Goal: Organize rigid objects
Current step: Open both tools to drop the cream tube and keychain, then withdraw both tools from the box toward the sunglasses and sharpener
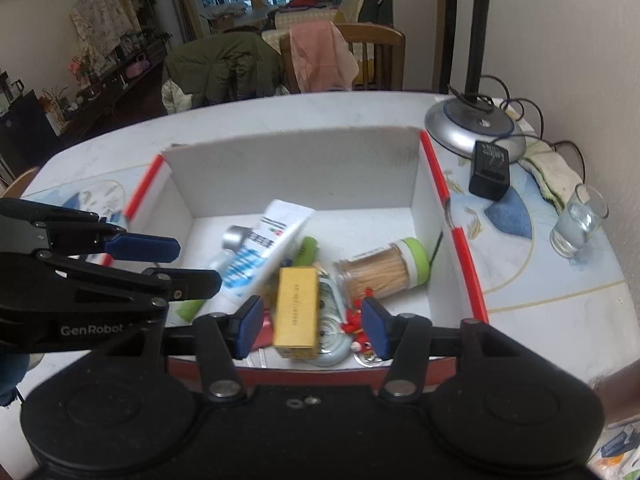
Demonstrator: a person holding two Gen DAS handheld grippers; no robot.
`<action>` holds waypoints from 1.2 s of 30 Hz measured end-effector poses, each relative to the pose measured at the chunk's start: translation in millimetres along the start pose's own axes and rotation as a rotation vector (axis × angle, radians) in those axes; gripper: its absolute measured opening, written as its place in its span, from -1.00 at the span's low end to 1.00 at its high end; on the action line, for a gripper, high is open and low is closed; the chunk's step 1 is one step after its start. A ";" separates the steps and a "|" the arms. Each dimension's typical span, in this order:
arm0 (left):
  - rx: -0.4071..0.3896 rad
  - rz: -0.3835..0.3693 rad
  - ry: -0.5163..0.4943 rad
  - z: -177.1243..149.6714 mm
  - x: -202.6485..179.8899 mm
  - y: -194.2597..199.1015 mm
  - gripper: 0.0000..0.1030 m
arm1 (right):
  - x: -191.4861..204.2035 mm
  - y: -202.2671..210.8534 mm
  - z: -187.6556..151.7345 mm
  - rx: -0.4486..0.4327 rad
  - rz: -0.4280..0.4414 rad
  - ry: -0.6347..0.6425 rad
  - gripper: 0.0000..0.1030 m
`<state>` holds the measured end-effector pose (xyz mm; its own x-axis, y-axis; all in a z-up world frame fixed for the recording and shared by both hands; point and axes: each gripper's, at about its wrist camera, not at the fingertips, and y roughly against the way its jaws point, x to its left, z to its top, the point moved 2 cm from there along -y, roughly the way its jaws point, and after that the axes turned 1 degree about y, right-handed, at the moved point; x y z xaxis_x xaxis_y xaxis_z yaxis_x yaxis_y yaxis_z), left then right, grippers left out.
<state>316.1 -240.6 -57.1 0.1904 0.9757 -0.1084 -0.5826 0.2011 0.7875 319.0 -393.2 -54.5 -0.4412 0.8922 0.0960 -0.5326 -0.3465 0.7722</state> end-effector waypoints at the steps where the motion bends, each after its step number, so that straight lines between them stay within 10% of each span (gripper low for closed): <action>1: -0.008 -0.003 0.006 -0.9 3.1 5.1 -0.05 | 3.6 3.2 0.7 -0.008 -0.001 0.000 0.09; 36: -0.143 0.088 0.193 -96.3 180.8 136.8 0.67 | 193.4 26.1 13.3 -0.120 0.087 0.061 0.93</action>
<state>194.7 -28.3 -27.4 -0.0128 0.9857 -0.1679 -0.6987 0.1113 0.7067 229.4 -225.8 -7.4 -0.5306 0.8394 0.1177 -0.5714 -0.4568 0.6818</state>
